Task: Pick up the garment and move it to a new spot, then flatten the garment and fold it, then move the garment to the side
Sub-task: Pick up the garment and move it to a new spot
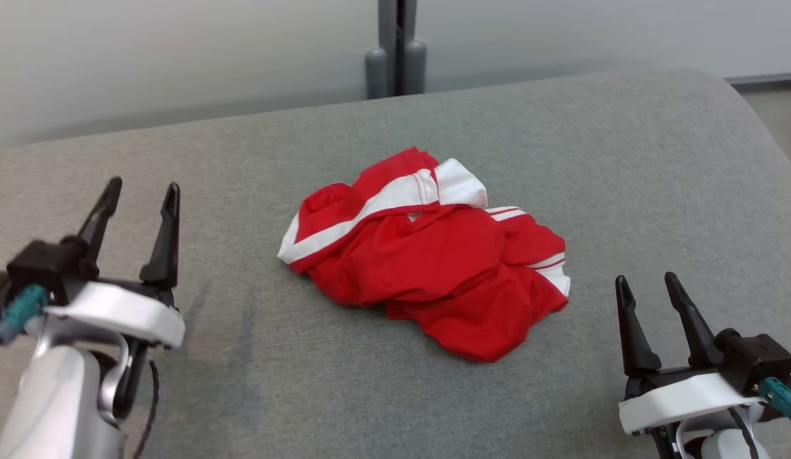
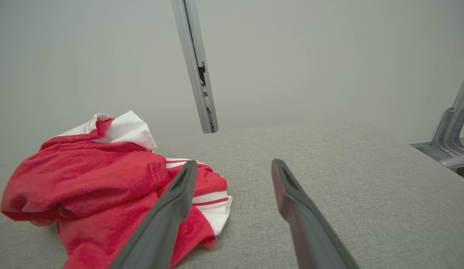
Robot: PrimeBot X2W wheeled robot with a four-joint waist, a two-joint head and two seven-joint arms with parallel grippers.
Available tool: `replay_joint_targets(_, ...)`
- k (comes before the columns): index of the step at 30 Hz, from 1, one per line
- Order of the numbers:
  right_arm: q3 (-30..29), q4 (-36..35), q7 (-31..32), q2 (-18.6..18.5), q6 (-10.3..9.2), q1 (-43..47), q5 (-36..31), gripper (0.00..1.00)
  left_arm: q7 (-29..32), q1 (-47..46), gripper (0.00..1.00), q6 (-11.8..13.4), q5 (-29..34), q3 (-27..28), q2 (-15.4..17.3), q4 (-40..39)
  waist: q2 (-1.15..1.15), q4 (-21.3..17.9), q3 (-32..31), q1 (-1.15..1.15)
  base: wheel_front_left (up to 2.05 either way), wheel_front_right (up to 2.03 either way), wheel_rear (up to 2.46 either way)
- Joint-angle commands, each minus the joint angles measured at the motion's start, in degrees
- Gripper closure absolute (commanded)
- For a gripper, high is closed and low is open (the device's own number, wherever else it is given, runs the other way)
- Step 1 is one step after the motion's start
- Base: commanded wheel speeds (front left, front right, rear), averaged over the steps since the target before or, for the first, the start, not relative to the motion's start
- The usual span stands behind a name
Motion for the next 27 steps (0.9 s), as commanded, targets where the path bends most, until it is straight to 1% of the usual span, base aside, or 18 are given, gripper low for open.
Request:
replay_joint_targets(1, -0.07, 0.17, -0.3, -0.32, 0.1, -0.94, 0.55, 0.0, 1.03, -1.73, 0.0, -0.41, -0.39, -0.32, 0.62, 0.52, 0.0, -1.9, 1.66, 0.0, 0.0, 0.0, 0.0)
replay_joint_targets(7, 0.64, 0.9, -0.3, -0.3, 0.09, -1.72, 1.92, 0.0, 7.73, -6.82, 0.0, -1.56, -2.59, -4.64, 3.83, 3.43, 0.0, -4.73, 3.23, 0.0, 0.0, 0.0, 0.0)
replay_joint_targets(11, 0.85, 1.09, -0.3, -0.33, 0.09, -2.33, 2.36, 0.0, 11.43, -8.56, 0.0, -1.8, -4.71, -9.25, 5.91, 4.33, 0.0, -6.26, 3.94, 0.0, 0.0, 0.0, 0.0)
replay_joint_targets(14, 0.8, 1.09, -0.3, -0.32, 0.09, -2.57, 2.74, 0.0, 13.87, -9.0, 0.0, -1.73, -7.56, -13.73, 7.79, 3.99, 0.0, -7.1, 4.3, 0.0, 0.0, 0.0, 0.0)
replay_joint_targets(16, 0.91, 1.21, -0.3, -0.31, 0.09, -2.64, 2.95, 0.0, 15.38, -8.83, 0.0, -1.75, -9.09, -16.26, 9.51, 3.9, 0.0, -7.62, 4.56, 0.0, 0.0, 0.0, 0.0)
replay_joint_targets(22, 0.7, 1.0, -0.3, -0.32, 0.1, -2.46, 3.43, 0.0, 17.71, -7.51, 0.0, -1.77, -12.42, -23.09, 12.92, 4.05, 0.0, -8.48, 5.48, 0.0, 0.0, 0.0, 0.0)
replay_joint_targets(27, 0.48, 0.63, -0.3, -0.32, 0.09, -2.92, 3.58, 0.0, 17.27, -8.87, 0.0, -1.78, -12.85, -27.72, 14.21, 4.77, 0.0, -8.6, 6.63, 0.0, 0.0, 0.0, 0.0)
